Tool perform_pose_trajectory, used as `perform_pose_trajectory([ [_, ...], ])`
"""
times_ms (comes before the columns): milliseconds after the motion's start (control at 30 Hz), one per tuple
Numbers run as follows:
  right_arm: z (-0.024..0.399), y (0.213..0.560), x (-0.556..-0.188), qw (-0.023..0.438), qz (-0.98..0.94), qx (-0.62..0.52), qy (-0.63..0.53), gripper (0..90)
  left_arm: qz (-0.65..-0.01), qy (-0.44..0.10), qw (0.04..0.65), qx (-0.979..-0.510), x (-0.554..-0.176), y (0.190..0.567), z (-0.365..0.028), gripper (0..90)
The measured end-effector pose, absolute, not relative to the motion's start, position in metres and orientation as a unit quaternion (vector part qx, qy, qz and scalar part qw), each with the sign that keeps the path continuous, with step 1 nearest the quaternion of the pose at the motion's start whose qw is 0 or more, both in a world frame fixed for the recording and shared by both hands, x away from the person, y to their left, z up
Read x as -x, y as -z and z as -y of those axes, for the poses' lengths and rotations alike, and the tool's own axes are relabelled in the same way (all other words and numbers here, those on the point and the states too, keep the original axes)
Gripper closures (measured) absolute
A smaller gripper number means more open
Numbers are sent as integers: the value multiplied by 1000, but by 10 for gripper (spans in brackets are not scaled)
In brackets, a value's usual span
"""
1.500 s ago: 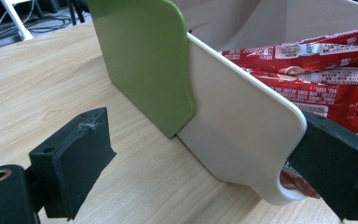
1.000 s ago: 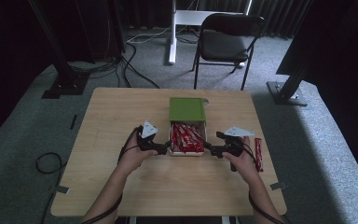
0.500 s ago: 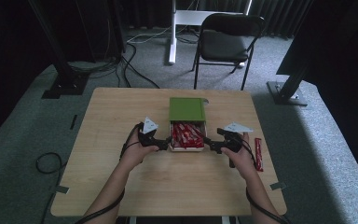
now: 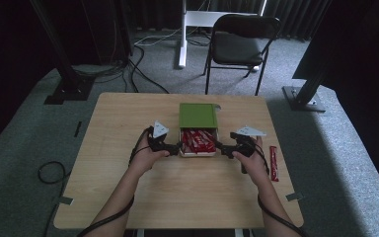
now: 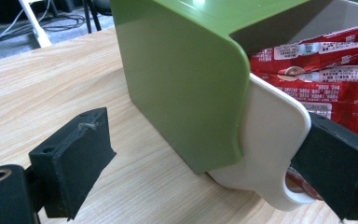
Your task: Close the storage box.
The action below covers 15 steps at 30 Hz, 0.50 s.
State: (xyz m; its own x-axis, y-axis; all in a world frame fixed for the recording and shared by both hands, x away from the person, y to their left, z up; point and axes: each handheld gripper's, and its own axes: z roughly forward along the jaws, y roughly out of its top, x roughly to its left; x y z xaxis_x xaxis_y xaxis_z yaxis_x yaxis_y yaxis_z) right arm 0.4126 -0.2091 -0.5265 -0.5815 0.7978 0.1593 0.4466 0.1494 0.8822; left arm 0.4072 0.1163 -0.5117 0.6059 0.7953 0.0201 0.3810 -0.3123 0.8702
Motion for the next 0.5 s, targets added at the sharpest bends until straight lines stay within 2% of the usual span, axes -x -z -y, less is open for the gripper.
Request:
perform_pose_trajectory([
  [500, 207, 525, -427, 176, -739, -428, -490, 119, -381, -241, 440, -777, -421, 510, -115, 82],
])
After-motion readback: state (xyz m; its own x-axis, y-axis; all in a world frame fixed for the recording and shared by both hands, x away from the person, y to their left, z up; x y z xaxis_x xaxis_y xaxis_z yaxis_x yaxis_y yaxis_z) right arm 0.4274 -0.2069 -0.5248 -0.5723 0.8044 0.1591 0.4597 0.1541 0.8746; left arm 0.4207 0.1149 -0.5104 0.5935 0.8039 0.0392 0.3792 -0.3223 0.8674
